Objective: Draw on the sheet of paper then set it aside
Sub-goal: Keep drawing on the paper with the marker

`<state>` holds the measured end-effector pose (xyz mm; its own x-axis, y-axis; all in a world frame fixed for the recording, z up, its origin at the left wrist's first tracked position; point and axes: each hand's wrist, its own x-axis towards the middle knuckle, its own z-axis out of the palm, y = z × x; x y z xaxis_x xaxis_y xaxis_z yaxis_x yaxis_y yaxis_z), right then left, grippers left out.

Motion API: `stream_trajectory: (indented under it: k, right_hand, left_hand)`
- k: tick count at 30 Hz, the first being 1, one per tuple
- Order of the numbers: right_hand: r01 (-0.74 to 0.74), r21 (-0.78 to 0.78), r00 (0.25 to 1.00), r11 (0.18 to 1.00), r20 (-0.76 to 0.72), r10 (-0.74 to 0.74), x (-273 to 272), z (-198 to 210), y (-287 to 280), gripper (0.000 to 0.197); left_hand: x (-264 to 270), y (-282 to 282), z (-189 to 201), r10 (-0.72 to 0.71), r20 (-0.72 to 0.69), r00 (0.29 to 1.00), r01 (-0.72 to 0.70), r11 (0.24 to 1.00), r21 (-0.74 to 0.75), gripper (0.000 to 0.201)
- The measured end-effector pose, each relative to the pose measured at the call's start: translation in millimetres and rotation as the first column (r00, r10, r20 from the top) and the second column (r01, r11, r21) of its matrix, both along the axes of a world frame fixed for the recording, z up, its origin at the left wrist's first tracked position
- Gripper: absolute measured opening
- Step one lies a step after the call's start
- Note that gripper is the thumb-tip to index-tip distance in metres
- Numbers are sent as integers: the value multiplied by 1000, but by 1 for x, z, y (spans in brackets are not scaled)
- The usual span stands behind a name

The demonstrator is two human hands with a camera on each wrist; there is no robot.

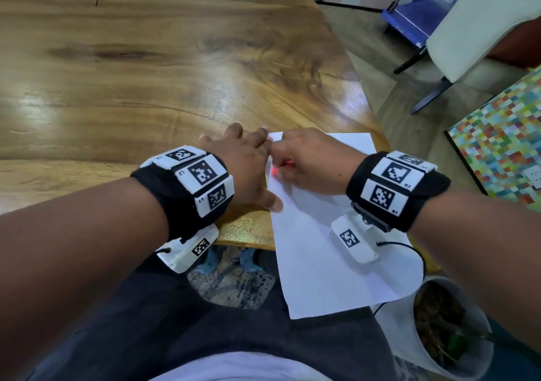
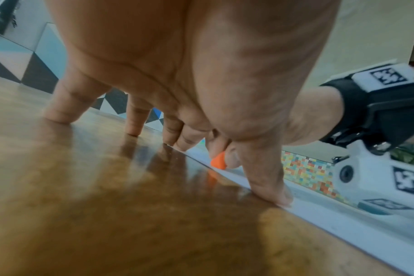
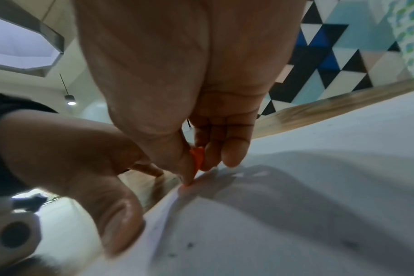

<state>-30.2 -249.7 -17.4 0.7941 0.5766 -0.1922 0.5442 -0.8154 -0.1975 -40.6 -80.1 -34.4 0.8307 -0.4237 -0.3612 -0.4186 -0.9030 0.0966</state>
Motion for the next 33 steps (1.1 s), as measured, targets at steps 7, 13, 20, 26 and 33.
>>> stream_trajectory:
  k: [7,13,20,26,33]
  right_hand:
    - [200,-49,976,979,92,-195,33,8,-2,10]
    - [-19,5,1000,1000,15,19,9,2,6,6]
    - [167,-10,985,986,50,-167,36,5,-5,8]
    - [84,15,996,996,25,-84,21,4,0,8]
    - [16,-24,999,1000,43,-15,17,3,-1,7]
  left_hand:
    - [1,-1,-1,5,13,1000,-5,999,36,126]
    - [1,1,-1,-22,15,1000,22,999,31,111]
    - [1,0,-1,-6,32,999,4,998,59,124]
    - [2,0,-1,-16,24,1000,15,998,60,121]
    - [3,-2,-1,-22,23,999,20,997,70,119]
